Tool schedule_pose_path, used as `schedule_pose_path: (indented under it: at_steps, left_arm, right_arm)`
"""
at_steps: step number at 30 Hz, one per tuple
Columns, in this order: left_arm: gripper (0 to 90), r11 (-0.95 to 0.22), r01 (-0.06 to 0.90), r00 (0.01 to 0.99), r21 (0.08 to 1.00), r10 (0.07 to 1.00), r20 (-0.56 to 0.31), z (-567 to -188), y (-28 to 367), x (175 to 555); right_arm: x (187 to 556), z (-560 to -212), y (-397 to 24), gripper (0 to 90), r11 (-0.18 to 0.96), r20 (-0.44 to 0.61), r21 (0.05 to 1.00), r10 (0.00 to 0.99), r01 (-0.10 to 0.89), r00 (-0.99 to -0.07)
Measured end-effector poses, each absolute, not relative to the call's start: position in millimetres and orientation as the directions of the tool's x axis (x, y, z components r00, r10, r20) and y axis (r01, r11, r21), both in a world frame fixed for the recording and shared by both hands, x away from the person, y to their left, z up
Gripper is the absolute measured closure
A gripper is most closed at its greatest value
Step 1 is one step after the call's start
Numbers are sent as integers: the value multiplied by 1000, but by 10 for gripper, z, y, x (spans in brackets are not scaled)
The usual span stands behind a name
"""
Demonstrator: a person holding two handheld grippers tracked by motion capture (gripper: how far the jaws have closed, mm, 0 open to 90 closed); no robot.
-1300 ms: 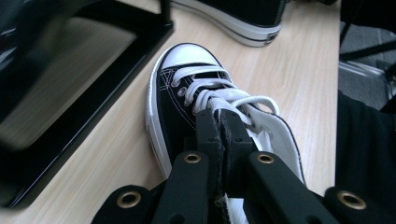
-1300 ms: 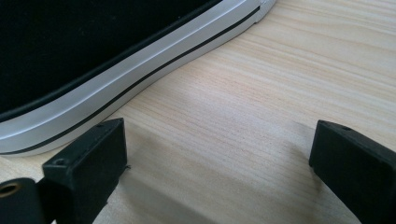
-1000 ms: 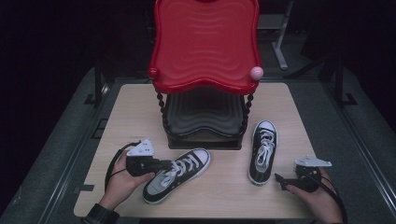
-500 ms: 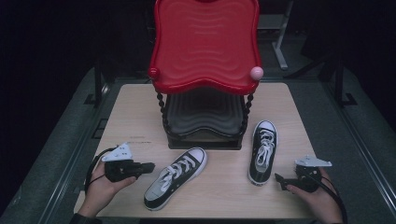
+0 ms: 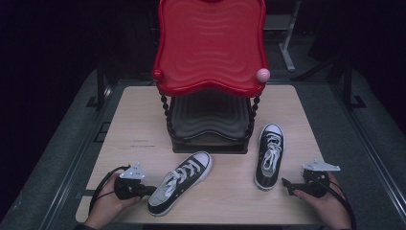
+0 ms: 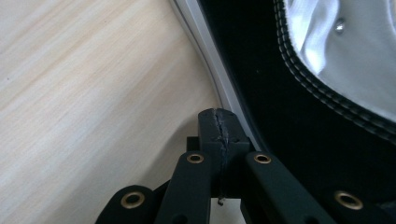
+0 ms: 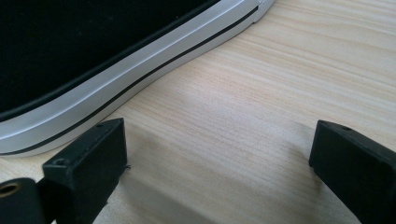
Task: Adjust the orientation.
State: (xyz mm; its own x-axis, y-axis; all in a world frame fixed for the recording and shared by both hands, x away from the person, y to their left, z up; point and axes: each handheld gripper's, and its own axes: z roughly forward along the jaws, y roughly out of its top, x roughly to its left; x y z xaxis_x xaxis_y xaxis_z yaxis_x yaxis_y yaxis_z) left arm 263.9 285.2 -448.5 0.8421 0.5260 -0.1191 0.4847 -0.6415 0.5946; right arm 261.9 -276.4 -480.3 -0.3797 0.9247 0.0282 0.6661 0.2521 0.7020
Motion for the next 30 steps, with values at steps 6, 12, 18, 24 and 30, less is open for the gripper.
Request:
schedule_pose_path:
  at_steps: [6,12,18,24,30]
  left_arm:
    - [899,-662,461,868,591,475,-145,-4483,2748,2552]
    - [898,-681,425,898,597,402,-180,-4503,2553,2451]
    - [898,-699,390,916,600,359,-178,-4512,2356,2390]
    - [866,-696,389,918,604,351,-186,-4513,2315,2392]
    - [679,-659,404,906,635,387,-174,-4420,2414,2407]
  right_arm:
    - [2621,-4803,-2766,38,252,28,703,925,665,-380]
    - [2622,-4804,-2766,38,252,27,703,925,665,-379]
    - [2623,-4804,-2767,38,250,28,703,926,666,-377]
    - [2624,-4803,-2768,41,248,28,702,927,667,-374]
    - [2602,-4771,-2785,192,241,36,710,926,662,-376]
